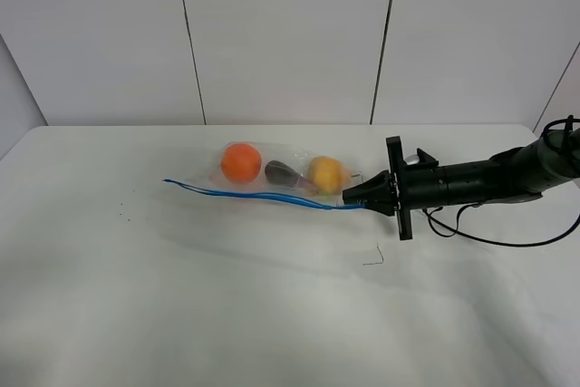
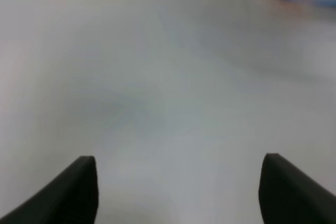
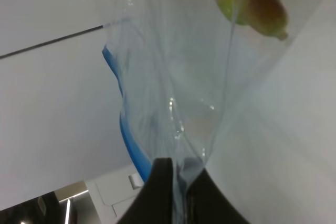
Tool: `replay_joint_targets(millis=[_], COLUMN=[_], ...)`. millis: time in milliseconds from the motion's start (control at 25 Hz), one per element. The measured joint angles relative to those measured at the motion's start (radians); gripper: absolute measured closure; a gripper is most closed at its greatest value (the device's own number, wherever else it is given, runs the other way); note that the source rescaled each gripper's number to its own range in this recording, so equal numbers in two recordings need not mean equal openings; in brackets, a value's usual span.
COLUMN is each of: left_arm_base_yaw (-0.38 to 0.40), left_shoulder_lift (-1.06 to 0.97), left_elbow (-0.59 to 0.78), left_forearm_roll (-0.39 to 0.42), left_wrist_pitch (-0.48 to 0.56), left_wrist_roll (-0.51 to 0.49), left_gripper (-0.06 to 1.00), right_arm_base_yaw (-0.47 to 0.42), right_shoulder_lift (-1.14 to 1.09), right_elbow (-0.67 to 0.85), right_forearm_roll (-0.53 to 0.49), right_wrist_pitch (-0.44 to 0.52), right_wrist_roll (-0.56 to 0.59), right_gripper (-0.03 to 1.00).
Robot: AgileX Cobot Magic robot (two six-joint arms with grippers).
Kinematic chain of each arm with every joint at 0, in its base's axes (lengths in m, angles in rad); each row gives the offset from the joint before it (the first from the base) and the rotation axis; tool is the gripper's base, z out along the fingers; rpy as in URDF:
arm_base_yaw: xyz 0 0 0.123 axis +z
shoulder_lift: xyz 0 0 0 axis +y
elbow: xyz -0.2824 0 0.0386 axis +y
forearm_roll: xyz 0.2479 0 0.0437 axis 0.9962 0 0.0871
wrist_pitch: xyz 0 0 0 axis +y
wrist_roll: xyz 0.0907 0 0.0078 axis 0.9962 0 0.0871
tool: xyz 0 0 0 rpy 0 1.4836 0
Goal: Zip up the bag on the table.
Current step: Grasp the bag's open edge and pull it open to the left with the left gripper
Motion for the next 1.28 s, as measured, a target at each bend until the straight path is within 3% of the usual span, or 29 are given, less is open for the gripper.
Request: replay_joint_targets(millis=[280,440,640,840,1040,1280], left_arm_base_yaw=[0.000,0.000,0.000,-0.007,-0.117,-0.357], left_shoulder_lift=[0.352,0.550,0.812,1.049,1.226,1.407], left_elbow=[-0.167,-0.218,-0.224,-0.224,-0.224,-0.224], left_forearm_roll=[-0.185,-0.288,-0.605,-0.889,-1.090,-1.290], left_wrist_pitch=[-0.050,-0.155,-0.298,-0.349,-0.404,-0.553], left_wrist_roll=[0.000,-0.001,0.001,0.098,0.129,0.102], left_gripper=[-0.02,-0.02,-0.02,-0.02,-0.02,-0.02], right_arm_base_yaw=[0.000,0.000,0.000,0.000,0.000,0.000], right_shoulder_lift=[0.000,0.000,0.000,0.000,0.000,0.000], right_elbow=[0.000,0.000,0.000,0.000,0.000,0.000], right_forearm_roll=[0.011,0.013,0.015,0.015,0.018,0.018], right_wrist_pitch=[0.000,0.000,0.000,0.000,0.000,0.000], right_wrist_roll=[0.005,0.006,0.008,0.008,0.008,0.008], right_gripper=[0.97,0.97,0.97,0.97,0.97,0.97])
